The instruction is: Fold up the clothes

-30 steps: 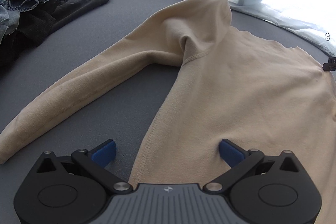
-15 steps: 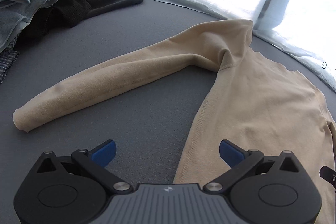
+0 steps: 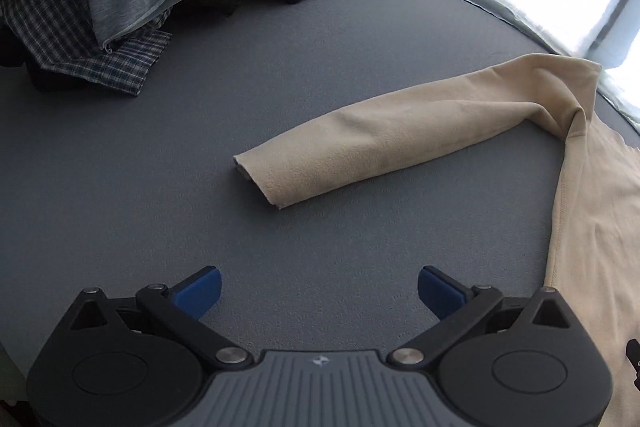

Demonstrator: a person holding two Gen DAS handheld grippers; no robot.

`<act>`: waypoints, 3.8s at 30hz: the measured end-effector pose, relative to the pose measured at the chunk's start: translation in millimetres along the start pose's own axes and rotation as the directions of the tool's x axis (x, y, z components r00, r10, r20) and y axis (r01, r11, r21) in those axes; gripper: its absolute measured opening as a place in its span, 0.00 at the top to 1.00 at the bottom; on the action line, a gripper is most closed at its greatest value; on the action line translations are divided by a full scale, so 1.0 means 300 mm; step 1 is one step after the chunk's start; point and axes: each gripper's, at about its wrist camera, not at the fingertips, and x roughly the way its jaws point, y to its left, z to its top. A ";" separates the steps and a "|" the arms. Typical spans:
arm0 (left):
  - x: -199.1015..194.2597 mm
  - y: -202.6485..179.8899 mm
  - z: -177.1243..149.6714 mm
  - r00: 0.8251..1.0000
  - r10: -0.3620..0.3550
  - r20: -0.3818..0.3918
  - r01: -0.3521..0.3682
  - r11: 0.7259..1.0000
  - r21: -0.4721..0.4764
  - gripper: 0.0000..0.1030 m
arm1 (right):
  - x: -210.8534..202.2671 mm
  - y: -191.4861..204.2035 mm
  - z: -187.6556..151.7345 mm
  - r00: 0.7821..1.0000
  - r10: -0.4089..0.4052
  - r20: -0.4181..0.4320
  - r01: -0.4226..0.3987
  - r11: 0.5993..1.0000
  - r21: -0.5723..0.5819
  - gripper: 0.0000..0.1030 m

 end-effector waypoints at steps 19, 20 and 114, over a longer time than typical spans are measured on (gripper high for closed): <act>0.068 0.133 0.167 0.999 -0.022 0.050 0.020 0.999 0.042 0.11 | -0.019 0.007 -0.037 0.996 -0.020 0.086 0.019 1.000 0.009 0.00; 0.072 0.130 0.169 0.999 -0.025 0.048 0.022 0.999 0.046 0.11 | -0.020 0.007 -0.037 0.996 -0.020 0.086 0.020 1.000 0.009 0.00; 0.002 0.420 0.181 0.999 -0.008 0.038 0.009 1.000 -0.025 0.95 | 0.165 0.558 0.341 0.954 0.287 -0.086 -0.297 0.944 -0.143 0.84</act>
